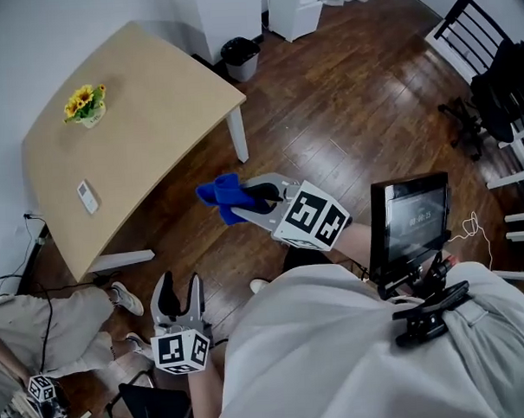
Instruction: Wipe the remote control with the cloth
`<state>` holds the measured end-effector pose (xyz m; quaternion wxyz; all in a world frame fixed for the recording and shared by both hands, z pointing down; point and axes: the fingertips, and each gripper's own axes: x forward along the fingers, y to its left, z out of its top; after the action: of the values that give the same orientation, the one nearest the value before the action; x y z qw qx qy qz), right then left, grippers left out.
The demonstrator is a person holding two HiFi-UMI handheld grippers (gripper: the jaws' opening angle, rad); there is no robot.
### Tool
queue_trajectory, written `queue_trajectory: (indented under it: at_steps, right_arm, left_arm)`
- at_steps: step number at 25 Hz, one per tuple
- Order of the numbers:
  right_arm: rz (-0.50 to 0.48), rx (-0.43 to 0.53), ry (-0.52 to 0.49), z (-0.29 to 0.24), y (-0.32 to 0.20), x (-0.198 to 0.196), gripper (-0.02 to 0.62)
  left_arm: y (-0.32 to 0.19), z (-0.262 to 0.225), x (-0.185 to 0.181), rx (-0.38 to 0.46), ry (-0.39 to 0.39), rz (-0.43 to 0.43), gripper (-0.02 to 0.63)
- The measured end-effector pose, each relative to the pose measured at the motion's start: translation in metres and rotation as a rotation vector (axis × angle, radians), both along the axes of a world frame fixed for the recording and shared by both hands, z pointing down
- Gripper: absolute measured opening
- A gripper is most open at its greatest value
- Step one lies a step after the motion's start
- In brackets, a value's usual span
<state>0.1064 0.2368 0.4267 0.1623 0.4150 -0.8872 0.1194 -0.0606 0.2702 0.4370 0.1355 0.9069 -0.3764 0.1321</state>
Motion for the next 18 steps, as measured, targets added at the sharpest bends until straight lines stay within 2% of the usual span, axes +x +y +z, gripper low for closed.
queue_trajectory:
  at_steps: [6,18]
  right_arm:
    - [0.003,0.0,0.007,0.0,0.015,-0.02,0.094]
    - [-0.011,0.035,0.044,-0.01,0.02,-0.031,0.094]
  left_arm:
    - [0.011,0.006,-0.023,0.012,0.005,-0.001,0.272]
    - [0.022,0.012,-0.04,0.034,0.027,-0.02,0.272]
